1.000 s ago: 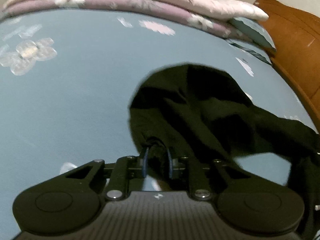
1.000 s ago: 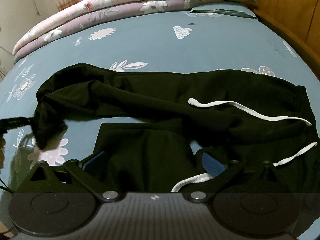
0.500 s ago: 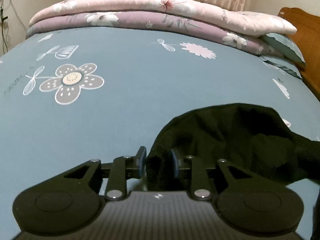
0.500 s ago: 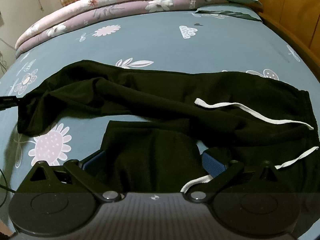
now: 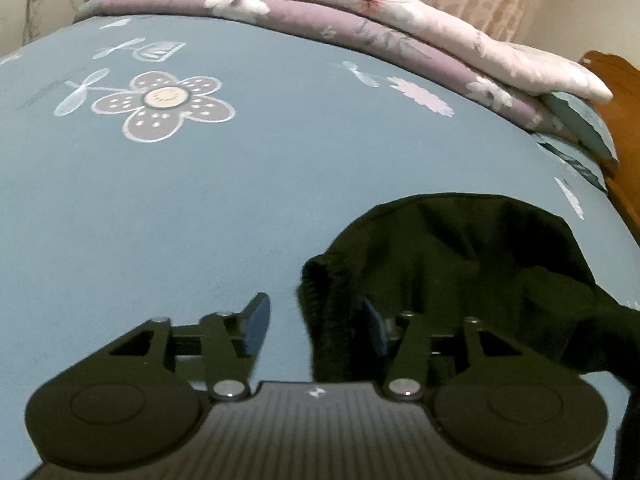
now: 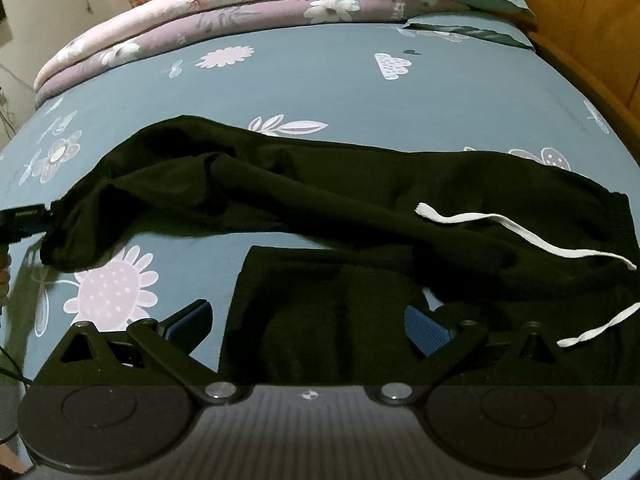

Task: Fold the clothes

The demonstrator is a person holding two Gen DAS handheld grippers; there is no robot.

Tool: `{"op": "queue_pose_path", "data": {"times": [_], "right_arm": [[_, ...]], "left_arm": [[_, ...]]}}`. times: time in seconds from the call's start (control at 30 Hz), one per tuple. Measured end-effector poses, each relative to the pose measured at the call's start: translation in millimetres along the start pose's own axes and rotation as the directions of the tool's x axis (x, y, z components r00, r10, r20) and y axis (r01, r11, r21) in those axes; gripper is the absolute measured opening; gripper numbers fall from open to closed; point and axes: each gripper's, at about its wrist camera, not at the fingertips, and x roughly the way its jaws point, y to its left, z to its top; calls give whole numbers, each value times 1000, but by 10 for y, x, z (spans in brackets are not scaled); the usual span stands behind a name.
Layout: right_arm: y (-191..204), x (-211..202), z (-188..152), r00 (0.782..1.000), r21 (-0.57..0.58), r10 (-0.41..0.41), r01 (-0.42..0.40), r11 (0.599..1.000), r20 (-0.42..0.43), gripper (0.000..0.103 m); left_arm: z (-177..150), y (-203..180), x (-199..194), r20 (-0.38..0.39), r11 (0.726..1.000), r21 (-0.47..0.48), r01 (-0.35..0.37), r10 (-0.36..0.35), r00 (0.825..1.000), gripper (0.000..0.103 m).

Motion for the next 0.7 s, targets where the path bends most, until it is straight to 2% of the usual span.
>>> {"op": "queue_pose_path", "data": {"times": [0.17,0.2,0.23,0.27,0.3,0.4,0.5,0.7], "right_arm": [[87,8,-1,1000,3,-18,18,1000,-3,103],[103,9,-2,1000,2,-23,23,1000,-4,103],[116,10,-2,1000,0,-29,29,1000,-4,103],[128,10,-2,999,-3,-34,34,999,-5,103],[138,10,-2,999,-5,-40,40,999,-5,103],[146,15,-1,999,-4,-50,50,999,-7,103],[154,20,-1,998,-3,-61,61,998,-8,103],[169,30,2,997,-2,-82,82,997,-11,103]], "left_arm": [[-57,-247,80,1,992,125,5,-5,1000,49],[-69,-288,86,0,989,145,8,-8,1000,45],[-77,-307,87,-2,988,153,20,-20,1000,34],[-76,-311,88,-6,988,149,36,-36,999,25],[-59,-284,88,-12,990,125,58,-57,998,22],[26,-154,85,-24,991,36,128,-127,992,21],[152,-35,33,11,980,-19,196,-196,981,20],[558,37,-69,95,987,13,157,-158,983,20]]}}
